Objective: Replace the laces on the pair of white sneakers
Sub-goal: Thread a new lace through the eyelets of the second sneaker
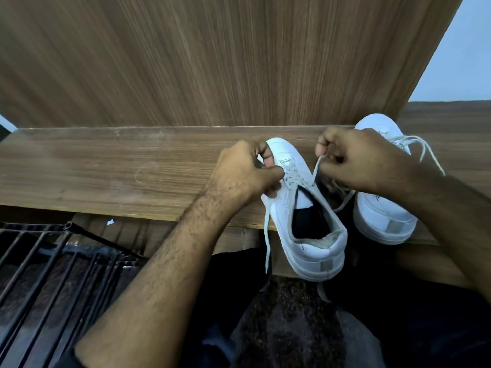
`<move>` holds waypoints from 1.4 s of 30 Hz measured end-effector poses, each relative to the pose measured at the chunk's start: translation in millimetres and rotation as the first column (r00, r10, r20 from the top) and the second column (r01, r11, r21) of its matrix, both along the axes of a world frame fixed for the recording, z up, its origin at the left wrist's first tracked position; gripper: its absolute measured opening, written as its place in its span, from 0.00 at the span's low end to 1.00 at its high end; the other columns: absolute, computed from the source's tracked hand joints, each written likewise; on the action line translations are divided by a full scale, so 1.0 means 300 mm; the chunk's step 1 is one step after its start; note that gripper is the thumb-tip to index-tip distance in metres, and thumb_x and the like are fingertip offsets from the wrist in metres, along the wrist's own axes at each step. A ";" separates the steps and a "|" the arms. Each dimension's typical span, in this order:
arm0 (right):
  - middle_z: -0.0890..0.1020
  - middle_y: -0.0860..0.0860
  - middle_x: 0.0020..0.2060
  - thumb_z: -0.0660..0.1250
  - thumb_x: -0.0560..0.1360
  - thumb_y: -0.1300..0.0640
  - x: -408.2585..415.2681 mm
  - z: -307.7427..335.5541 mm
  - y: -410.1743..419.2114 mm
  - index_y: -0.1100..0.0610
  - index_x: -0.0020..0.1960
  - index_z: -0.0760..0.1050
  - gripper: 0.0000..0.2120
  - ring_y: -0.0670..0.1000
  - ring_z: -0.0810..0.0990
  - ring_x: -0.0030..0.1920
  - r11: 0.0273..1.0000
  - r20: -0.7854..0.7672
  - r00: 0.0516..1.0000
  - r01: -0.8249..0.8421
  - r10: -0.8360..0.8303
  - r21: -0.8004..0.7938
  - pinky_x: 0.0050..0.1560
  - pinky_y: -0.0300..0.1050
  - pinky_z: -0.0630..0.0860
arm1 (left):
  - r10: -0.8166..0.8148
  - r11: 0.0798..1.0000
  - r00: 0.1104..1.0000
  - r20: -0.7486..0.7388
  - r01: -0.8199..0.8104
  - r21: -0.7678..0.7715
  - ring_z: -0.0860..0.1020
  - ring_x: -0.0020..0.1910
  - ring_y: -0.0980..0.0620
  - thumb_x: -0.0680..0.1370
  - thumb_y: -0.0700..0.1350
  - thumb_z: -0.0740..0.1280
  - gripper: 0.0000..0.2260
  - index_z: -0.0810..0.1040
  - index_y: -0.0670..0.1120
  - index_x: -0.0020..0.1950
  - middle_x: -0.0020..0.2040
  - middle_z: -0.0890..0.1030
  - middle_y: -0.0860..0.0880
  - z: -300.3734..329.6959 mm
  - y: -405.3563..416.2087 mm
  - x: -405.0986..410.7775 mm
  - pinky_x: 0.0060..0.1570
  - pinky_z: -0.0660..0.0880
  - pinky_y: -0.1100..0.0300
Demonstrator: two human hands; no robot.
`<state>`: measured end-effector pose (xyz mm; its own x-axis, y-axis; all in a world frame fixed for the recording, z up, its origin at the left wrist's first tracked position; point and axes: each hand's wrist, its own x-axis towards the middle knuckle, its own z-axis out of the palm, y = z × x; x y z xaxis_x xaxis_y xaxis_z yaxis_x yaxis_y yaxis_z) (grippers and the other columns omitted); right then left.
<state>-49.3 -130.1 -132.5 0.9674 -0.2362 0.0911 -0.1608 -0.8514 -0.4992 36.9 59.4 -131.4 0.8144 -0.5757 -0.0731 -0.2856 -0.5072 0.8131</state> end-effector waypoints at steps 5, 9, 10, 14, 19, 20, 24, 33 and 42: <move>0.86 0.49 0.43 0.62 0.77 0.68 0.029 -0.021 0.033 0.49 0.52 0.78 0.15 0.49 0.85 0.43 0.858 0.160 0.986 -0.035 -0.055 0.513 0.43 0.44 0.79 | 0.026 0.962 0.969 -0.244 -0.091 -0.259 0.84 0.40 0.45 0.74 0.35 0.73 0.06 0.78 0.43 0.45 0.39 0.85 0.41 -0.010 -0.056 -0.019 0.37 0.76 0.59; 0.79 0.43 0.63 0.63 0.80 0.67 0.040 0.003 0.052 0.53 0.64 0.75 0.16 0.36 0.76 0.63 0.808 0.359 0.931 -0.161 -0.066 0.566 0.65 0.38 0.72 | -0.061 0.847 0.899 -0.435 -0.183 -0.498 0.81 0.42 0.51 0.75 0.35 0.71 0.10 0.77 0.43 0.54 0.45 0.86 0.43 0.017 -0.061 -0.021 0.37 0.75 0.63; 0.78 0.44 0.65 0.63 0.81 0.66 0.040 0.008 0.058 0.54 0.67 0.74 0.17 0.37 0.75 0.63 0.798 0.400 0.915 -0.197 -0.059 0.569 0.66 0.38 0.72 | -0.096 0.832 0.888 -0.449 -0.176 -0.527 0.81 0.43 0.51 0.75 0.35 0.71 0.11 0.76 0.43 0.55 0.47 0.86 0.43 0.021 -0.060 -0.021 0.39 0.75 0.62; 0.77 0.46 0.67 0.62 0.82 0.63 0.038 0.018 0.073 0.57 0.72 0.71 0.18 0.46 0.74 0.69 0.748 0.480 0.876 -0.352 0.050 0.562 0.71 0.47 0.69 | -0.168 0.868 0.921 -0.351 -0.031 -0.495 0.78 0.33 0.53 0.75 0.32 0.71 0.09 0.76 0.42 0.51 0.39 0.80 0.45 0.033 -0.078 -0.058 0.30 0.71 0.68; 0.79 0.41 0.62 0.62 0.81 0.54 0.040 0.010 0.110 0.56 0.74 0.67 0.22 0.44 0.78 0.61 0.759 0.383 0.907 -0.371 0.173 0.535 0.62 0.38 0.73 | -0.279 0.884 0.934 -0.225 0.158 -0.440 0.71 0.20 0.63 0.80 0.26 0.60 0.15 0.73 0.41 0.38 0.22 0.74 0.55 0.034 -0.083 -0.086 0.23 0.64 0.74; 0.80 0.42 0.61 0.61 0.82 0.52 0.039 0.007 0.112 0.55 0.74 0.67 0.22 0.41 0.79 0.59 0.752 0.357 0.921 -0.344 0.155 0.563 0.60 0.37 0.74 | -0.268 0.889 0.937 -0.224 0.150 -0.433 0.70 0.20 0.62 0.81 0.28 0.60 0.13 0.73 0.40 0.39 0.22 0.74 0.55 0.041 -0.082 -0.082 0.22 0.64 0.73; 0.83 0.49 0.44 0.62 0.81 0.45 0.033 -0.009 0.083 0.53 0.73 0.66 0.24 0.54 0.83 0.39 0.813 0.256 0.954 -0.273 0.159 0.514 0.48 0.59 0.82 | -0.075 0.917 0.962 -0.262 -0.036 -0.397 0.68 0.20 0.59 0.82 0.41 0.67 0.13 0.72 0.32 0.59 0.23 0.75 0.54 0.033 -0.069 -0.034 0.23 0.59 0.67; 0.82 0.43 0.43 0.74 0.74 0.52 0.038 -0.013 0.057 0.48 0.62 0.79 0.16 0.42 0.79 0.39 0.960 0.321 0.925 -0.254 0.205 0.120 0.44 0.46 0.76 | 0.059 0.923 0.936 -0.346 -0.183 -0.338 0.69 0.21 0.57 0.78 0.40 0.68 0.15 0.73 0.38 0.63 0.28 0.77 0.53 0.017 -0.057 -0.012 0.21 0.60 0.67; 0.80 0.41 0.42 0.66 0.75 0.42 0.026 0.011 0.019 0.45 0.51 0.82 0.11 0.47 0.80 0.44 0.959 0.200 0.946 -0.219 0.253 -0.178 0.43 0.50 0.77 | -0.036 0.973 0.997 -0.068 0.019 -0.231 0.71 0.25 0.57 0.80 0.35 0.62 0.12 0.66 0.47 0.59 0.33 0.82 0.48 0.011 -0.038 -0.008 0.26 0.66 0.68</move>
<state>-41.4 -124.5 -129.3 0.9458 0.0298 0.3234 0.1528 -0.9196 -0.3619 34.5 48.1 -128.1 0.7953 -0.6061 0.0063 -0.2336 -0.2969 0.9259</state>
